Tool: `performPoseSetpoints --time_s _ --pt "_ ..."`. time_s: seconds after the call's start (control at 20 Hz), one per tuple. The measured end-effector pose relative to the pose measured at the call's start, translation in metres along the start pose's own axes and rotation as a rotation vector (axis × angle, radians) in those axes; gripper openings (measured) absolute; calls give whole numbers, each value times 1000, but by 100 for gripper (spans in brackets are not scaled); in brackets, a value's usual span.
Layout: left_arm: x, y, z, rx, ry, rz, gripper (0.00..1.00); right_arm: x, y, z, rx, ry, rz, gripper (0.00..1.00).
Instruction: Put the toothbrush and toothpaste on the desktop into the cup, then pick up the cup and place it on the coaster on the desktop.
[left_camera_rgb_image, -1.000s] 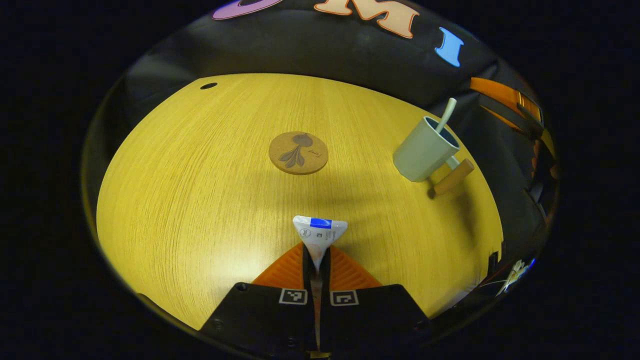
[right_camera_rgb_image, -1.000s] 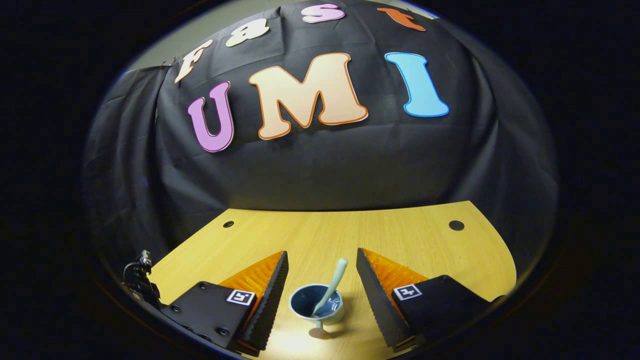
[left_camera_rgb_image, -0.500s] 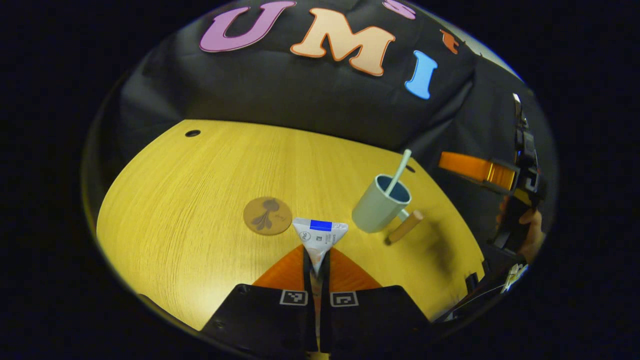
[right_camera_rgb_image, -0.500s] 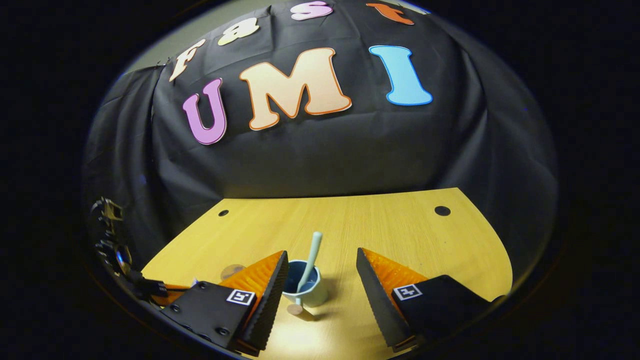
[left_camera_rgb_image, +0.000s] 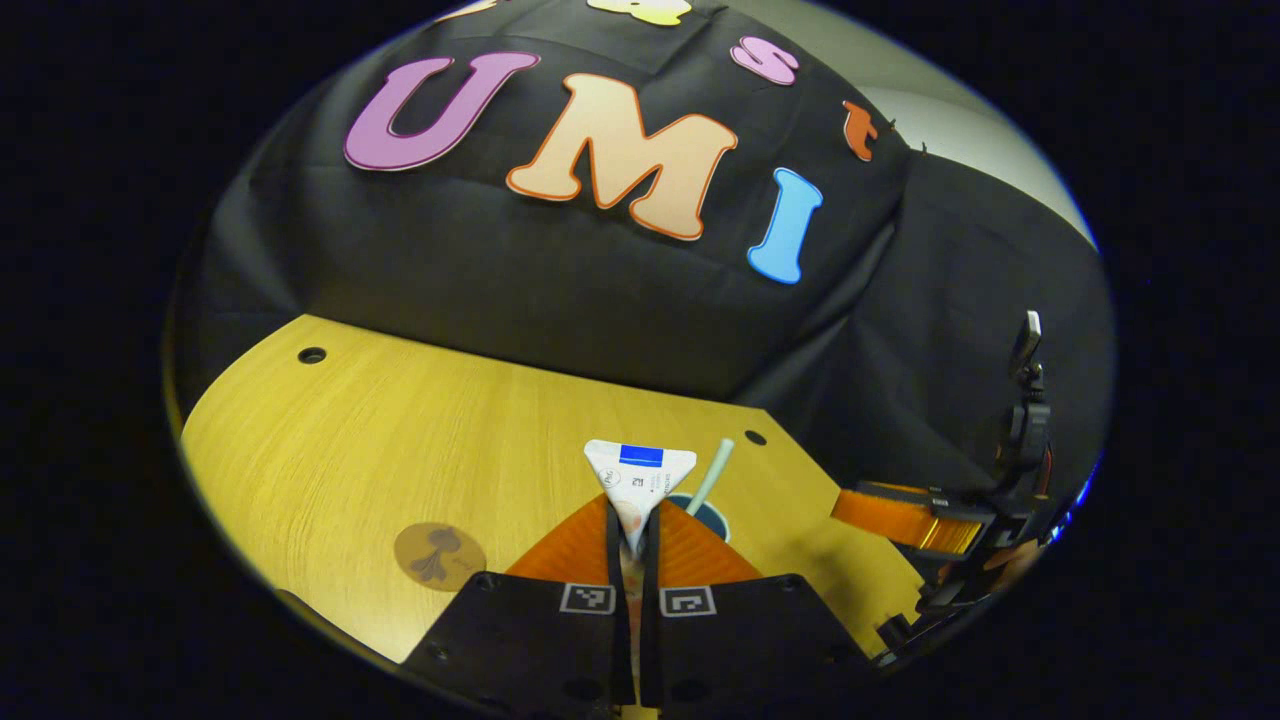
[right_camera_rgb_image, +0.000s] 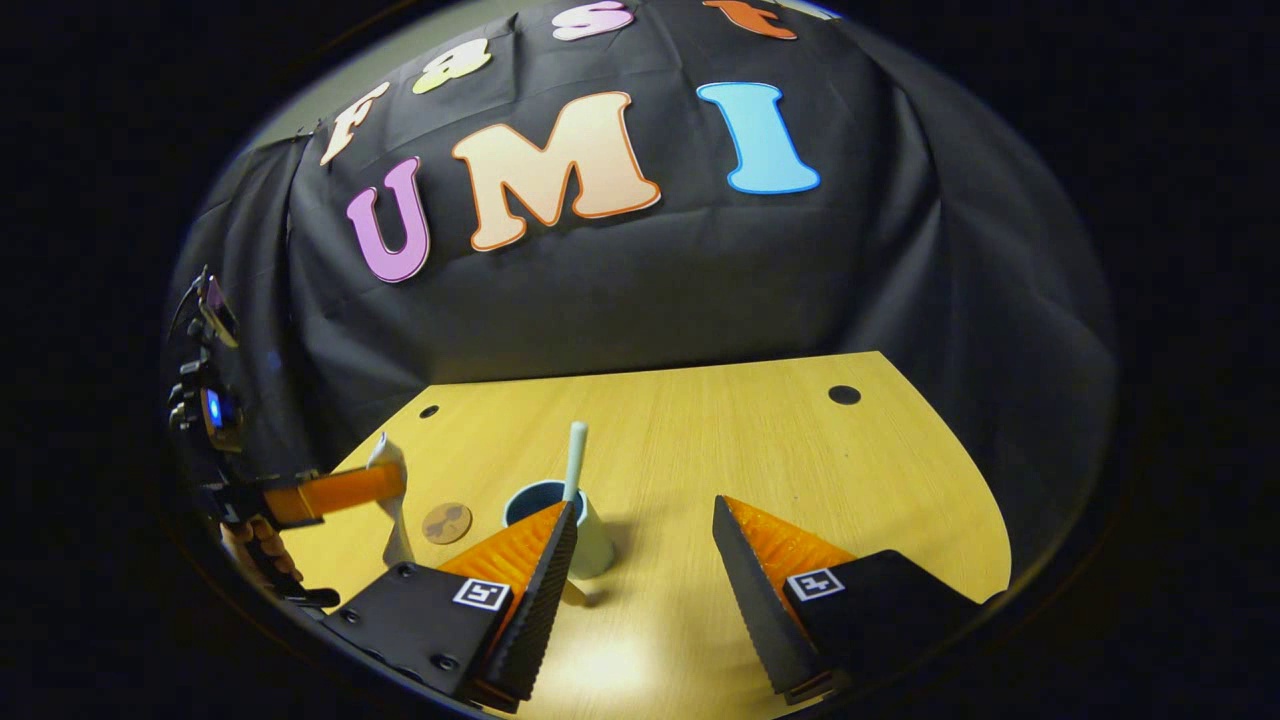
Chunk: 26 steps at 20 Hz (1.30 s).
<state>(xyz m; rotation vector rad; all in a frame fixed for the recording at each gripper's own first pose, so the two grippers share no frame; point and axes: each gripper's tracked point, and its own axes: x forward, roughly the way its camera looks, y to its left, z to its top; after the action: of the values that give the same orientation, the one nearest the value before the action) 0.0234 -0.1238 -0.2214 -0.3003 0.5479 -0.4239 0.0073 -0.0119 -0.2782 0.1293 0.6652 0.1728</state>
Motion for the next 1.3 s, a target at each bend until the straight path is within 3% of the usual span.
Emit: performPoseSetpoints --time_s 0.5,0.8,1.05,1.3 --pt "68 -43 40 45 -124 -86 1 -30 -29 -21 18 36 -31 85" --pt "92 -39 31 19 -135 -48 2 -36 -43 -32 18 66 -51 85" --pt "101 -27 26 51 -169 42 3 -35 -52 -35 20 81 -58 85" --pt "95 -22 7 50 -187 99 10 -29 -52 -35 22 89 -36 85"
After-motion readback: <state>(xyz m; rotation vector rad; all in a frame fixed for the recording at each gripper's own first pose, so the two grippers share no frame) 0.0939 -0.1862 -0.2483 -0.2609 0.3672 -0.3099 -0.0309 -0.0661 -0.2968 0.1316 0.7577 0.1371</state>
